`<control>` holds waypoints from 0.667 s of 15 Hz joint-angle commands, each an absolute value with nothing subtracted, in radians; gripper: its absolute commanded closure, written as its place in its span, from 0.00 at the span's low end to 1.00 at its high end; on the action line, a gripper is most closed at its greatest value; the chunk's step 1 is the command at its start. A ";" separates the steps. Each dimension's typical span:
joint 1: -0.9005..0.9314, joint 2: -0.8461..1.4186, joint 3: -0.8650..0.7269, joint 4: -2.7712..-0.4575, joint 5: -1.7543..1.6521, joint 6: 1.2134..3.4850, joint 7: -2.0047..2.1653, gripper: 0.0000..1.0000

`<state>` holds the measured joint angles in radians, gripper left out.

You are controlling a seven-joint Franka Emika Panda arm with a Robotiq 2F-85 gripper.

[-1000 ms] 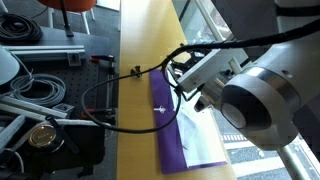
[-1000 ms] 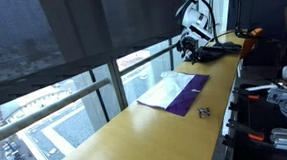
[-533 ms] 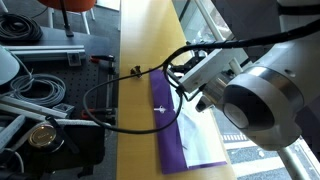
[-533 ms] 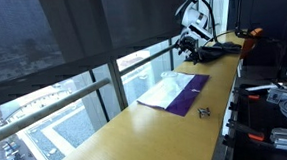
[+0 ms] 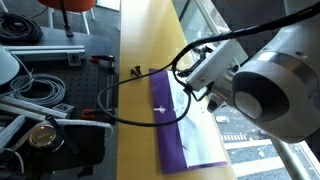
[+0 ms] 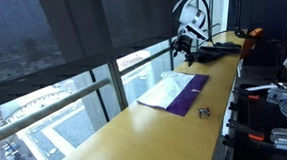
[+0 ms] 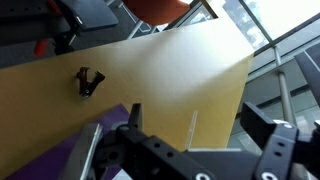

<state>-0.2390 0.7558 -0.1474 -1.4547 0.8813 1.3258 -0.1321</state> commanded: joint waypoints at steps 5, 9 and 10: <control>-0.179 0.568 -0.151 -1.581 0.774 1.458 -0.130 0.00; -0.134 0.492 -0.151 -1.688 0.614 1.649 -0.141 0.00; -0.128 0.476 -0.144 -1.716 0.585 1.700 -0.136 0.00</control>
